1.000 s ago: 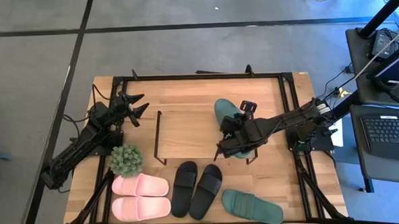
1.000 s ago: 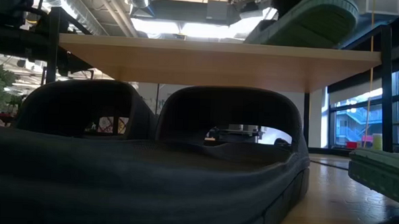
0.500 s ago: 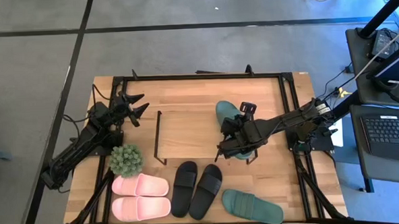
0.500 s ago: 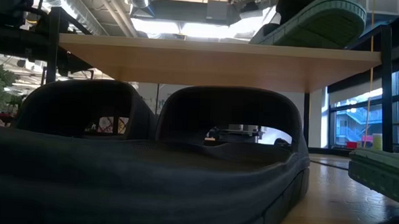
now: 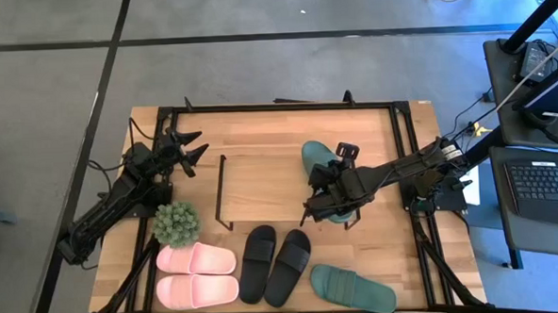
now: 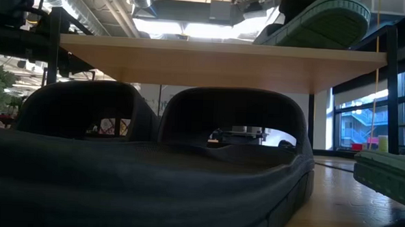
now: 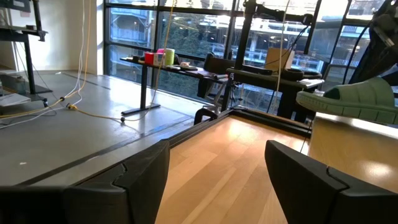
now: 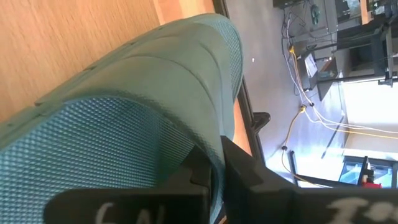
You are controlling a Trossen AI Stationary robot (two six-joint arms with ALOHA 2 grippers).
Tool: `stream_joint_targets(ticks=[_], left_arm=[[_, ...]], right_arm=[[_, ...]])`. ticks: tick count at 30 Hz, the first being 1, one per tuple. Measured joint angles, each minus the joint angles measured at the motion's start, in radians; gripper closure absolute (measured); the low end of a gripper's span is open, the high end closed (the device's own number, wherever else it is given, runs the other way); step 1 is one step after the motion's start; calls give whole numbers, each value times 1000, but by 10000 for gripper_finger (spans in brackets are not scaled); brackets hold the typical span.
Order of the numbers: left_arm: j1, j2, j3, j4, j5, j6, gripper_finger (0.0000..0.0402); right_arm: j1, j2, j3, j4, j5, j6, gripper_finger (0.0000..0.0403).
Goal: Pick and place slides into the shelf
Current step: Put the right green slipper on the shelf
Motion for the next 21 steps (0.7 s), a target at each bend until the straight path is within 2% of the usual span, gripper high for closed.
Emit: stream_joint_targets(ticks=[6,21], left_arm=[[0,0,0,0,0,0,147],[0,0,0,0,0,0,147]], right_arm=[[0,0,0,0,-33,1,383],[0,0,0,0,-61,3,331]])
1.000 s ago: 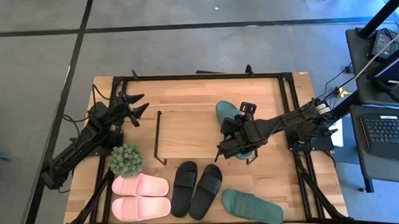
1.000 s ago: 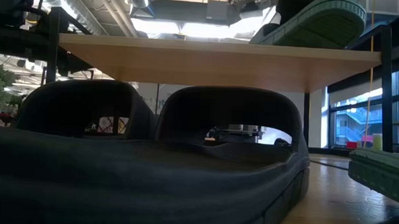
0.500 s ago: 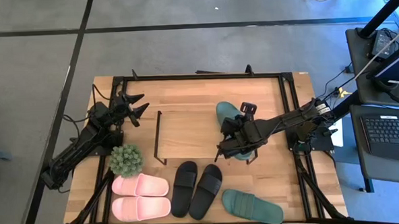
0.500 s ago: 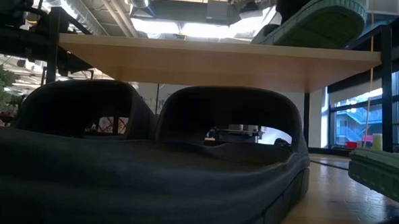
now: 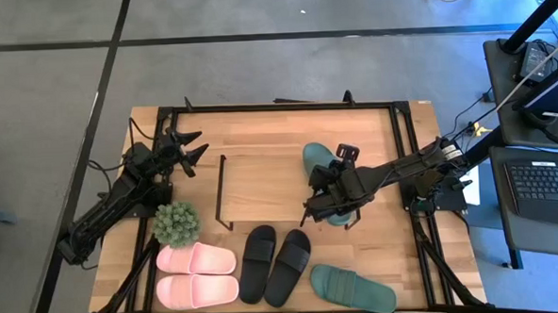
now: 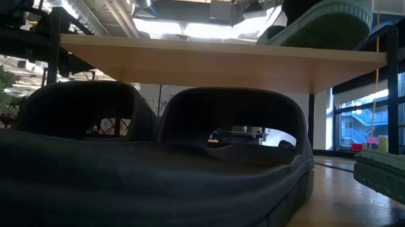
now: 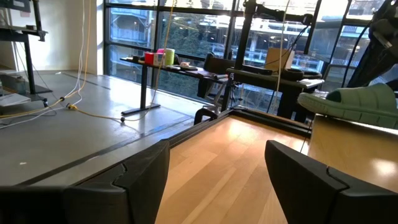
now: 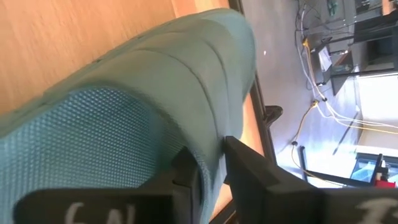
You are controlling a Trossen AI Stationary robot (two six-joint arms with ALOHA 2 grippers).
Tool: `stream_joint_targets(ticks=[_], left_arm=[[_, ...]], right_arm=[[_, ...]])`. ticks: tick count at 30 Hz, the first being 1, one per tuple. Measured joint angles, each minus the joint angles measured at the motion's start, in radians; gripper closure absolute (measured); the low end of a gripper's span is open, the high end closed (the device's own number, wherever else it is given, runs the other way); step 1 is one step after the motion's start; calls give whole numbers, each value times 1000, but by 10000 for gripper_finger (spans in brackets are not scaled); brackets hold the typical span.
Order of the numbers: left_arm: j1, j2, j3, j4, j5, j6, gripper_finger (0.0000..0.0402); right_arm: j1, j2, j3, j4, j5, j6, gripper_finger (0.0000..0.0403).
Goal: Pick and place slides into the shelf
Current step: Put the right green slipper on the shelf
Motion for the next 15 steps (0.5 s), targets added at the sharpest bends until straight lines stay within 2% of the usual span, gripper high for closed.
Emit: stream_joint_targets(ticks=[15], left_arm=[[0,0,0,0,0,0,147]], right_arm=[[-63,-1,0,1,-134,127,262]])
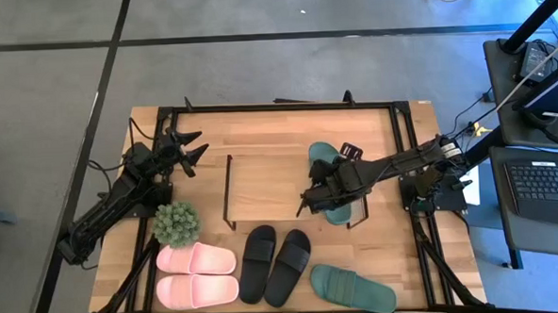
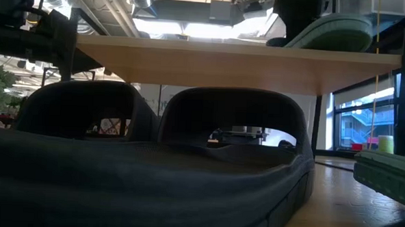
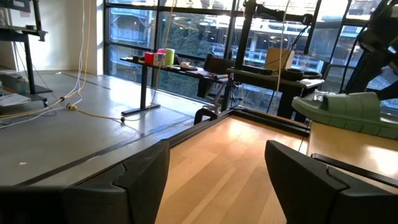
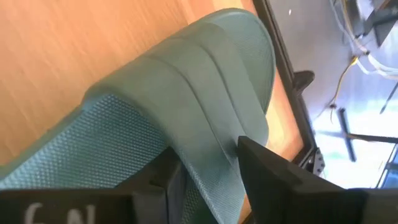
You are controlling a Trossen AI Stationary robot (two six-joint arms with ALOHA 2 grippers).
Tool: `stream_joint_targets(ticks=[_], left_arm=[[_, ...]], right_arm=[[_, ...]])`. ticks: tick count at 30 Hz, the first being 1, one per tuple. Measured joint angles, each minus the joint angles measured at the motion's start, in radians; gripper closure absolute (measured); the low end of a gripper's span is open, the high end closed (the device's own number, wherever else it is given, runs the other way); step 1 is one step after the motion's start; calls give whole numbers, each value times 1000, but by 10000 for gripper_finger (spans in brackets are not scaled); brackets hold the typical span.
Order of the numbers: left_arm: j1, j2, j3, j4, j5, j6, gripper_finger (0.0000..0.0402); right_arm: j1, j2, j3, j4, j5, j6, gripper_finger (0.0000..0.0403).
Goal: Pick and place slides into the shelf
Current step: Put the right green slipper on the shelf
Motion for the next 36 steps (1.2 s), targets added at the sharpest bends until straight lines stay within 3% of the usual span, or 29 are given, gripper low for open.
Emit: stream_joint_targets(ticks=[9,36], left_arm=[[0,0,0,0,0,0,147],[0,0,0,0,0,0,146]], right_arm=[[-39,0,0,1,-12,3,256],[-52,0,6,41,-42,265,256]])
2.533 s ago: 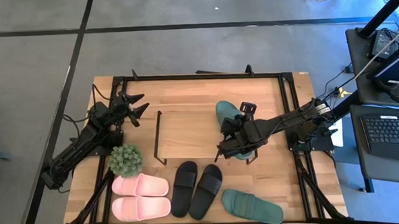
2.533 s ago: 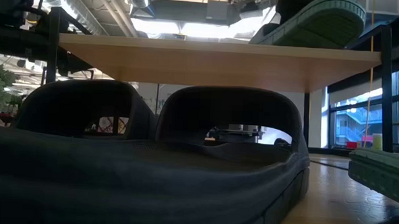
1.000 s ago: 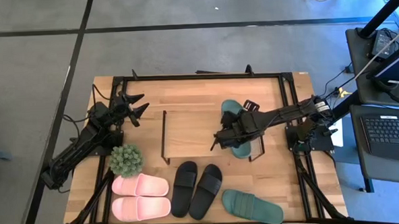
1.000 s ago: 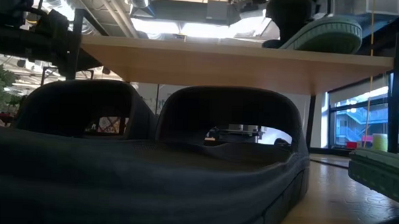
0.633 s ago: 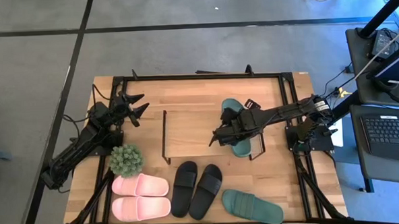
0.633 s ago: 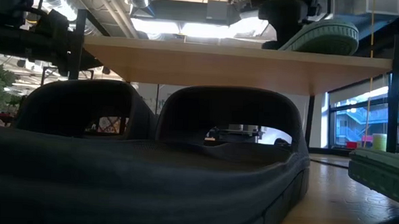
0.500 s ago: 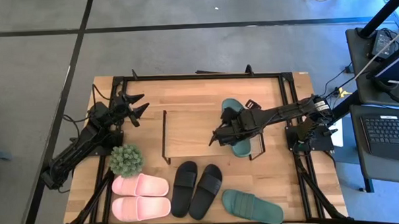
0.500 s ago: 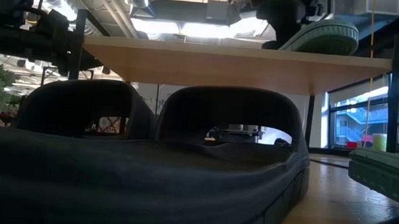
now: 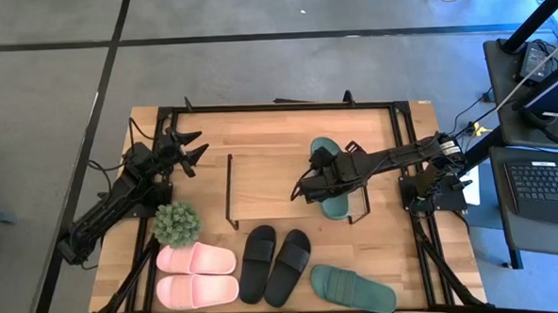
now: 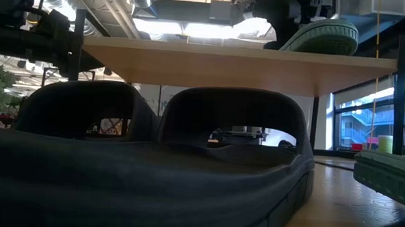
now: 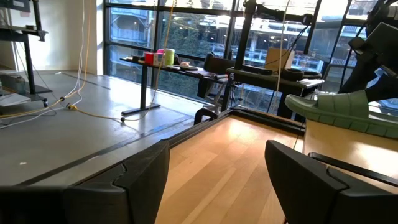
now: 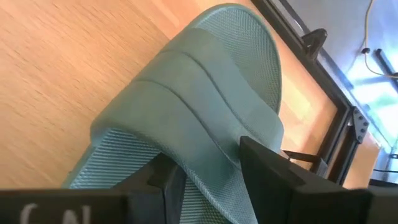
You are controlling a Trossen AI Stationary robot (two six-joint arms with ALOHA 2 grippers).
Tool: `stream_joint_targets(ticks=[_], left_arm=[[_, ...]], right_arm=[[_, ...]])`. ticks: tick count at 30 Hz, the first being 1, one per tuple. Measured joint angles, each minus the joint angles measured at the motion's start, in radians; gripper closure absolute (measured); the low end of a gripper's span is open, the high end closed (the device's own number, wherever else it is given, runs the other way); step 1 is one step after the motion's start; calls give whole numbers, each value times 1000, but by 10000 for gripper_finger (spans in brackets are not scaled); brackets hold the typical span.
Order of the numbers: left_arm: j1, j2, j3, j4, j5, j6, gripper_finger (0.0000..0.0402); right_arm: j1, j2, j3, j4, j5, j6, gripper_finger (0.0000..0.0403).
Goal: Pick and place slides into the shelf
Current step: Put the right green slipper on the shelf
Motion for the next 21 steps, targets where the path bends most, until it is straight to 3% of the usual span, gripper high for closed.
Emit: stream_joint_targets(ticks=[10,21], left_arm=[[0,0,0,0,0,-1,146],[0,0,0,0,1,-1,146]], right_arm=[[0,0,65,-14,-7,15,256],[0,0,62,-12,-2,-150,256]])
